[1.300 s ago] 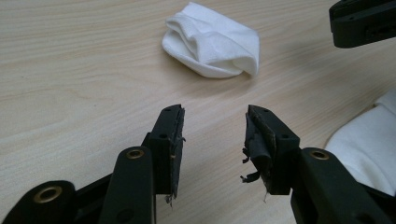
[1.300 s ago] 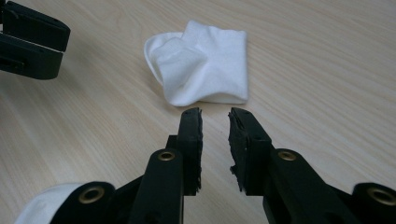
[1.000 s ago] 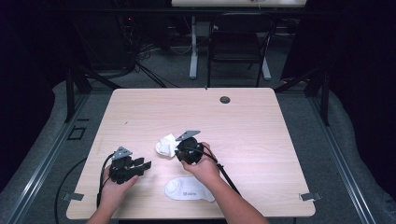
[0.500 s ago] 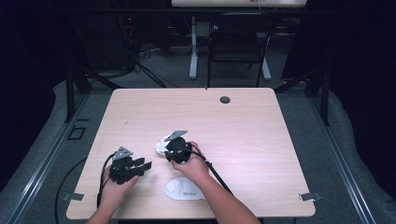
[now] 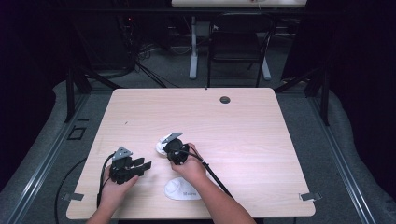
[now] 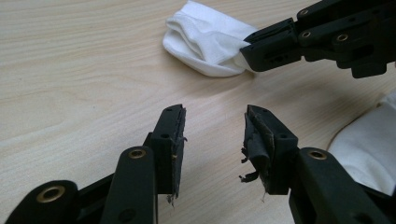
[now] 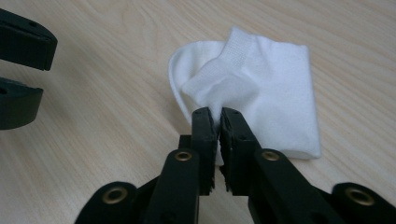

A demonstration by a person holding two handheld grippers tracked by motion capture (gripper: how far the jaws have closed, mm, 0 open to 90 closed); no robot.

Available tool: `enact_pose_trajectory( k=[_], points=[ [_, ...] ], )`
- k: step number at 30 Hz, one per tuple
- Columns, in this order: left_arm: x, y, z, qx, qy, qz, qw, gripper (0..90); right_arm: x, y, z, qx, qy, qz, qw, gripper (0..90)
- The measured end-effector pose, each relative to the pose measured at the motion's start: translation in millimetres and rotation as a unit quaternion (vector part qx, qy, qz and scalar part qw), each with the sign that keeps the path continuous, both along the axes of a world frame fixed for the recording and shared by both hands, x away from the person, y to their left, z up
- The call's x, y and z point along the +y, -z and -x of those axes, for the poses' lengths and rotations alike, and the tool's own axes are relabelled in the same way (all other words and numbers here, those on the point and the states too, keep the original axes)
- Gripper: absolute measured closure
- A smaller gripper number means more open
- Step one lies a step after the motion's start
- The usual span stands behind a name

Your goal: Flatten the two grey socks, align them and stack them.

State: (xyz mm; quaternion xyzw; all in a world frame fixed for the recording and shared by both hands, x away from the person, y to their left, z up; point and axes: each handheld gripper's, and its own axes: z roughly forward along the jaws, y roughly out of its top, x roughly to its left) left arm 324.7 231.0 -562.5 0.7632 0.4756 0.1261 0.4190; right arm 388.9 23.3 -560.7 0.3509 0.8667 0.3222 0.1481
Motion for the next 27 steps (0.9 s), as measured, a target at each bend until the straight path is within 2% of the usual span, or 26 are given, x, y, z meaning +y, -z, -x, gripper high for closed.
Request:
enact_pose_trajectory(
  k=[3,4,9,16,27],
  points=[
    [-0.8,0.4,0.1,-0.001,0.000,-0.001,1.0000,57.7,-3.0,-2.8,-0.1,0.001,0.001,0.001,1.0000,87.4],
    [-1.1,0.6,0.2,-0.002,0.000,0.000,1.0000,57.7,-3.5,-2.8,0.3,0.000,0.006,-0.011,0.9999,87.7],
    [-2.5,0.6,0.4,-0.001,0.004,-0.001,1.0000,57.7,-10.9,-9.0,5.2,0.006,0.014,-0.032,0.9994,88.1],
    [-5.1,1.0,-0.6,-0.003,0.004,0.001,1.0000,57.6,-17.0,-20.6,15.9,-0.002,0.017,-0.049,0.9987,88.2],
    [-9.2,2.1,-1.7,-0.004,0.004,-0.006,1.0000,57.1,-32.1,-32.5,28.7,-0.002,0.027,-0.063,0.9977,88.2]
  ],
)
